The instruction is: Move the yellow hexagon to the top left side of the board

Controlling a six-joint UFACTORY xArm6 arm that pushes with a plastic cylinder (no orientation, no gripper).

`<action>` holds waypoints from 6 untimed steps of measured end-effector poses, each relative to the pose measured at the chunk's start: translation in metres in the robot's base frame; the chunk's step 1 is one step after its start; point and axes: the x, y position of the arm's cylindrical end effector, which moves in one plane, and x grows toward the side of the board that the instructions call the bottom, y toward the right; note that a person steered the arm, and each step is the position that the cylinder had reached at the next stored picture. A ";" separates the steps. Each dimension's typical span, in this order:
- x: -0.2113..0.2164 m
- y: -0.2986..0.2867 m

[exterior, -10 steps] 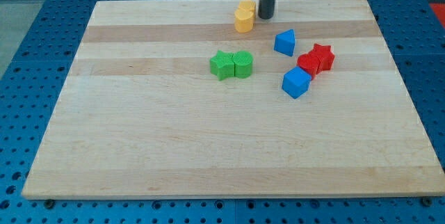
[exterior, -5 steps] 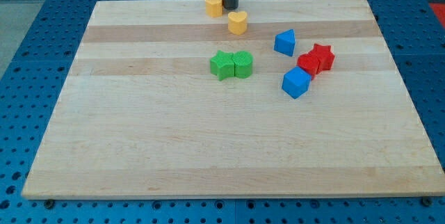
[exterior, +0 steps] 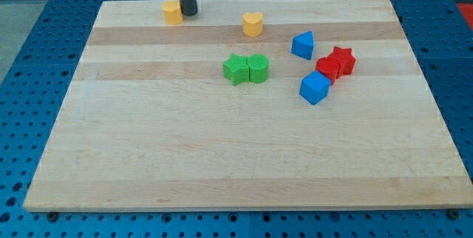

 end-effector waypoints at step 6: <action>0.023 -0.031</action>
